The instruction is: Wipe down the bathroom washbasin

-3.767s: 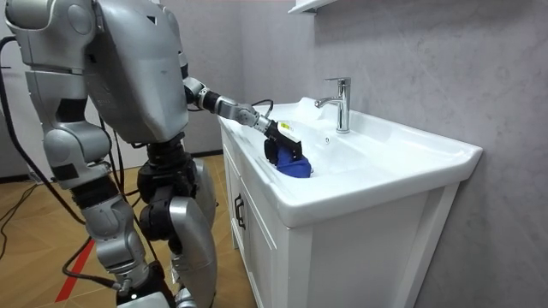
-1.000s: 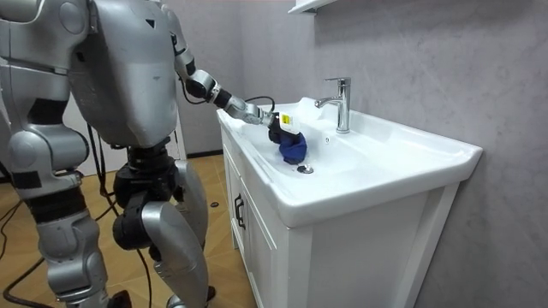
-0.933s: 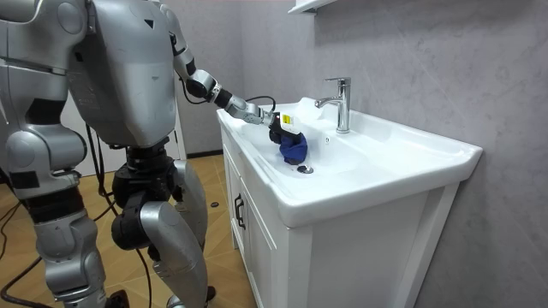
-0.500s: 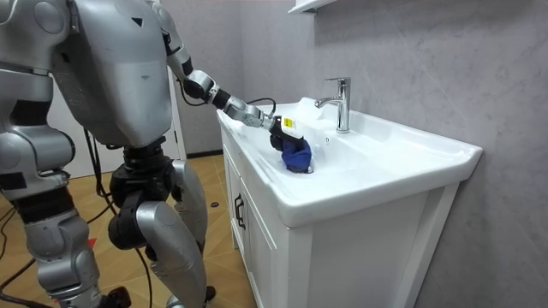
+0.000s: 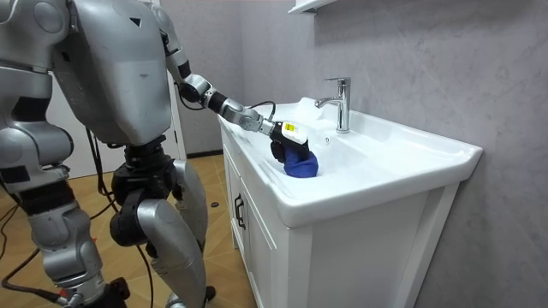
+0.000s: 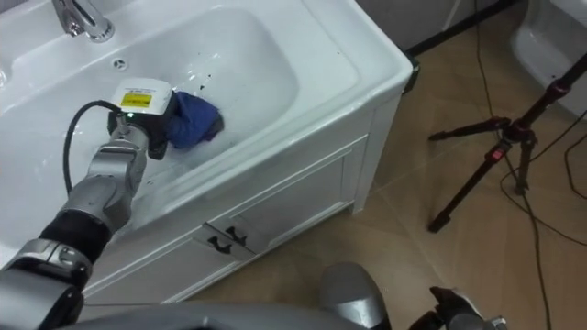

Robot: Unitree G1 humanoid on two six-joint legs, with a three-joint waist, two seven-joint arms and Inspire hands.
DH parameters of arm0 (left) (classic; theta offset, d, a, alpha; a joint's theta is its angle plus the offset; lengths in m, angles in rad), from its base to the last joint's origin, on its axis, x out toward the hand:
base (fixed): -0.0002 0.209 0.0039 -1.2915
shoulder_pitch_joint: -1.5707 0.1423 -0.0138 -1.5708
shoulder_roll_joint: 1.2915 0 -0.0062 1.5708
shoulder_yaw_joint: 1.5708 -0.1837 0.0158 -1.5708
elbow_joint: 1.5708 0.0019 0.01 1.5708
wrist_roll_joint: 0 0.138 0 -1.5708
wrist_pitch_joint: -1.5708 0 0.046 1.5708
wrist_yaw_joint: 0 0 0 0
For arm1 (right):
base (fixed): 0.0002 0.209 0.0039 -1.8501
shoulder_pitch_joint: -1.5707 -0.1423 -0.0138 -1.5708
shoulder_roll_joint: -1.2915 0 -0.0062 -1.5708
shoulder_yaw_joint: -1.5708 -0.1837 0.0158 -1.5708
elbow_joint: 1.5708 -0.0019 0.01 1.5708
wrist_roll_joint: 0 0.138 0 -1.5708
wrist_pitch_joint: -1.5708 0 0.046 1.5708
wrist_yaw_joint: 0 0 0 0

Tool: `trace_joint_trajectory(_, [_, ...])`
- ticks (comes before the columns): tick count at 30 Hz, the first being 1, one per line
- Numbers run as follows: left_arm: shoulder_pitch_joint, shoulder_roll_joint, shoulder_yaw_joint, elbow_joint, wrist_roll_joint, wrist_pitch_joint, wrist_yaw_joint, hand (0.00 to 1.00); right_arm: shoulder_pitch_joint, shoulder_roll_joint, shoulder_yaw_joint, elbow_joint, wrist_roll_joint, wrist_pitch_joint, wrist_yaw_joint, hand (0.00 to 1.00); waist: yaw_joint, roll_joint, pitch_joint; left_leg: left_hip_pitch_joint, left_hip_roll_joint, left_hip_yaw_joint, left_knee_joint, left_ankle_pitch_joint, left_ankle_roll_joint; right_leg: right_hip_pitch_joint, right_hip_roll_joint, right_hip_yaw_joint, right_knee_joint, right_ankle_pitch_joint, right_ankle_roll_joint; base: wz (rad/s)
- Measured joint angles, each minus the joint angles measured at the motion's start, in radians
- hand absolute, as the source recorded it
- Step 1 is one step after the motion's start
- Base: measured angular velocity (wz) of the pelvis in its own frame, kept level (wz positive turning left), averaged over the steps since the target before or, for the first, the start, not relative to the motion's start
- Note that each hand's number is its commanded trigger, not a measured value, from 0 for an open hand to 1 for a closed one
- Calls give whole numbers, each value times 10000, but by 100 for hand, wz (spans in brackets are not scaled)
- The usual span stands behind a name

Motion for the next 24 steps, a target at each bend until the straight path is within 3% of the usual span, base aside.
trace_joint_trajectory(2, [2,-144,-111,-125,1,-12,-70,100,19,31,4,-49,-109,-2,9,0,-2,53,-42,136,-2,46,-106,-8,3,126,21,41,-115,42,22,-8])
trace_joint_trajectory(4, [2,-148,-373,-270,-43,-42,-166,100,67,85,21,-102,-183,5,13,0,-38,27,-25,278,-9,142,-168,-59,5,215,39,123,-105,37,30,-12])
trace_joint_trajectory(8, [2,-113,-526,-466,-89,-34,-322,100,105,187,22,-200,-191,11,32,0,-253,93,-69,407,-6,207,-184,-113,4,288,39,139,-111,27,42,-6])
trace_joint_trajectory(17, [22,-118,-568,-637,-71,-250,-512,100,371,200,-119,115,-198,5,101,0,-399,116,-69,815,13,218,-502,-121,-3,778,135,174,-486,41,66,-1])
trace_joint_trajectory(24, [21,-91,-486,-173,-80,-343,-324,100,602,248,-393,203,-367,4,361,0,-550,96,-63,1167,-28,394,-633,-131,-16,959,194,438,-615,67,106,-11])
